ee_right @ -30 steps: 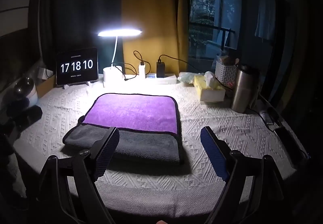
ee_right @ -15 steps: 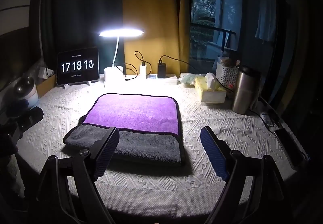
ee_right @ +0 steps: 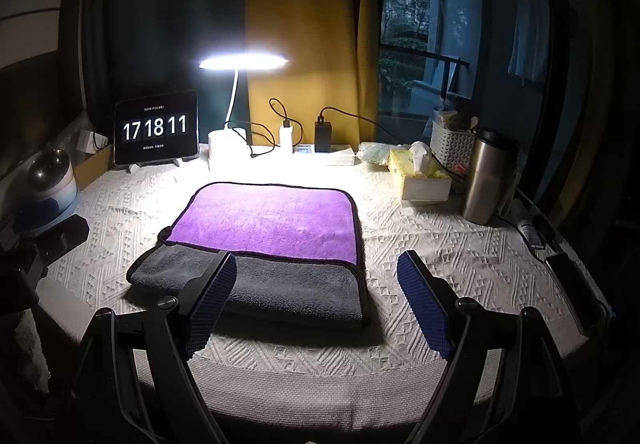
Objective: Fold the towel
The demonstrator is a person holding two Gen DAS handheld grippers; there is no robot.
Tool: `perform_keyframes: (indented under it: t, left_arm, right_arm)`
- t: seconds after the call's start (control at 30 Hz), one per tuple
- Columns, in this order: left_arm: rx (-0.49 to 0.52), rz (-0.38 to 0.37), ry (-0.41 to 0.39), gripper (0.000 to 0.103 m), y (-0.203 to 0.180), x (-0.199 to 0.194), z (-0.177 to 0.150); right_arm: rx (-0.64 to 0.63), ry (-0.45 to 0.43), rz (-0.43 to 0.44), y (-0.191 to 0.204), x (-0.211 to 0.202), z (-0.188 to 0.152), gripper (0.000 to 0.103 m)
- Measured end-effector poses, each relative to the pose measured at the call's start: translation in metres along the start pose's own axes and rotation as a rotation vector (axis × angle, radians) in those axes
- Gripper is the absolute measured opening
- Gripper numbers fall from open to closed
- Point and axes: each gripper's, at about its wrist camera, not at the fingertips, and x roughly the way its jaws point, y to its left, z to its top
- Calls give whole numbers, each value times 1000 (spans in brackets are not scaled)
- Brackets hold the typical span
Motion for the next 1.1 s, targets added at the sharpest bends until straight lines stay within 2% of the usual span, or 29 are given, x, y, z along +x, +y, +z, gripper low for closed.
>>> perform_keyframes:
  t: [0.33, 1.1]
  left_arm:
    - [19, 29, 1, 103, -3, 0, -1]
    - [-10, 7, 14, 103, -2, 1, 0]
  right_arm:
    - [1, 2, 3, 1, 0, -1, 85]
    - [6, 2, 7, -5, 3, 0, 85]
